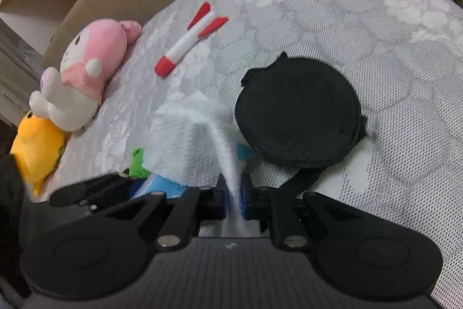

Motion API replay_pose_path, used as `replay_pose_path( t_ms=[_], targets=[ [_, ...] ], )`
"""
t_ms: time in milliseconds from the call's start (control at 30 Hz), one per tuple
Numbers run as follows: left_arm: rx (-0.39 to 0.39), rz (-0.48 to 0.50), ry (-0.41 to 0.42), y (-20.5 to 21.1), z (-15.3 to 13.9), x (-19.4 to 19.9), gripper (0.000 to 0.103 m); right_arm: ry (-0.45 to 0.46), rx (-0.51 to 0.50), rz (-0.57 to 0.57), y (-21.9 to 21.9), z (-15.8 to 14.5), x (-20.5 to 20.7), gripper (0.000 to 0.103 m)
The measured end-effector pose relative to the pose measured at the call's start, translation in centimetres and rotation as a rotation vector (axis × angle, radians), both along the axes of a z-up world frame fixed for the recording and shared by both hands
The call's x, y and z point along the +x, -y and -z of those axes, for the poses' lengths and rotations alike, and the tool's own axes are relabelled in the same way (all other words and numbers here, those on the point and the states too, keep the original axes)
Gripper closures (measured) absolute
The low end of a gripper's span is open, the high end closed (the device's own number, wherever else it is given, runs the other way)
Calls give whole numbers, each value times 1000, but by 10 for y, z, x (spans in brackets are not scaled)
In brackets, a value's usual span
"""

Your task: Organize soft objects

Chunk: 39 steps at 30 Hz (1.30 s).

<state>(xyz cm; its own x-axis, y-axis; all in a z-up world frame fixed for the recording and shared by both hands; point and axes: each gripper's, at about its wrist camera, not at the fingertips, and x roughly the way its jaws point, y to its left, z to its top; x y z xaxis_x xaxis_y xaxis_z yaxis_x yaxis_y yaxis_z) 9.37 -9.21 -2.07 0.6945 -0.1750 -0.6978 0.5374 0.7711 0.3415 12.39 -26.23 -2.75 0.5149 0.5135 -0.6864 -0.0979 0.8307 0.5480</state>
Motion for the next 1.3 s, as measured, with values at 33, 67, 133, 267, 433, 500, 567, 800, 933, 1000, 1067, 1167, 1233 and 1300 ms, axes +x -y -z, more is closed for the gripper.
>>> replay_pose_path(
  t_ms=[33, 67, 133, 267, 433, 500, 567, 800, 933, 1000, 1067, 1167, 1233, 1300],
  targets=[
    [166, 94, 138, 10, 6, -15, 46, 9, 9, 13, 4, -2, 1, 91],
    [327, 186, 272, 20, 11, -30, 47, 14, 17, 21, 7, -4, 2, 92],
    [468, 298, 367, 27, 24, -43, 47, 28, 42, 44, 14, -9, 4, 92],
    [381, 326, 233, 31, 30, -51, 46, 56, 105, 63, 21, -22, 0, 92],
    [335, 374, 173, 34, 36, -74, 32, 8, 218, -49, -1, -19, -2, 92],
    [311, 359, 147, 31, 32, -76, 32, -41, 195, -70, -12, -7, 0, 92],
    [237, 288, 84, 20, 22, -69, 27, -62, 135, -67, -16, 2, 1, 92],
    [-58, 13, -99, -30, -16, -32, 15, -89, 70, 7, 3, 13, 11, 90],
    [-224, -67, -226, -40, -19, -11, 13, -102, 17, 34, 6, 20, 13, 89],
    [-339, -115, -305, -44, -15, 0, 11, -68, -62, 45, 4, 17, 12, 89],
    [-472, -182, -388, -49, -11, 13, 10, -28, -120, 51, 4, 13, 11, 89],
    [-590, -327, -483, -51, 6, 44, 10, -2, -121, 66, 9, 10, 12, 89],
    [-600, -413, -517, -52, 18, 60, 15, -2, -102, 74, 14, 10, 13, 89],
    [-570, -399, -487, -50, 19, 63, 27, 0, -97, 78, 16, 10, 14, 89]
  ],
)
